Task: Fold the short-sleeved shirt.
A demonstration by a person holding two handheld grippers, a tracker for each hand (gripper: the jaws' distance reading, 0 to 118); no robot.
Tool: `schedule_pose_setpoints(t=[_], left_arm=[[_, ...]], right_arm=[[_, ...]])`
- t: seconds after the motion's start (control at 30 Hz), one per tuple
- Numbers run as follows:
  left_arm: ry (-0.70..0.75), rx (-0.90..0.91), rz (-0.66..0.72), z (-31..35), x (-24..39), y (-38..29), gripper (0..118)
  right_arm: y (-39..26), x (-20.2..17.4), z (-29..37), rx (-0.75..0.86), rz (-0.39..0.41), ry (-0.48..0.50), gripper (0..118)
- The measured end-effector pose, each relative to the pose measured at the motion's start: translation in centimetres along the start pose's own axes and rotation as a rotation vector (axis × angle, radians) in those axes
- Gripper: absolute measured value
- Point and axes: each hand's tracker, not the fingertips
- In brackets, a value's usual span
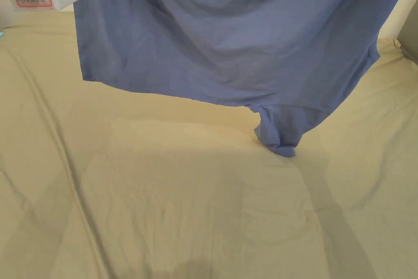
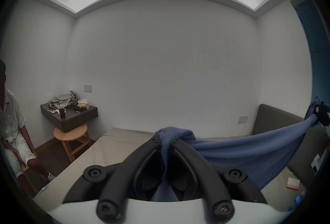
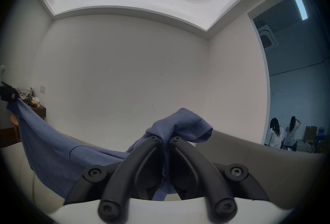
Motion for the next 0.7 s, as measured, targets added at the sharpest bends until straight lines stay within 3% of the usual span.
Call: schedule_pose_setpoints(t=[0.2,0.33,0.7], left_arm=[[-0.011,-0.119,0.01,0.2,-1.2,-9.6,4],[-0.002,-0.253,0.003,2.2,-2.6,-19.1,4],[0.002,-0.675,-0.021,20.0,-6.8,-43.1,4]], right_arm=[[-8.7,-1.4,2.7,-0.134,0.026,0.061,5],[-15.7,-2.1,7.2,-0.278,-0.014,0.123,5],[-33.4,-1.6,26.8,-0.794,-0.075,0.21,5]])
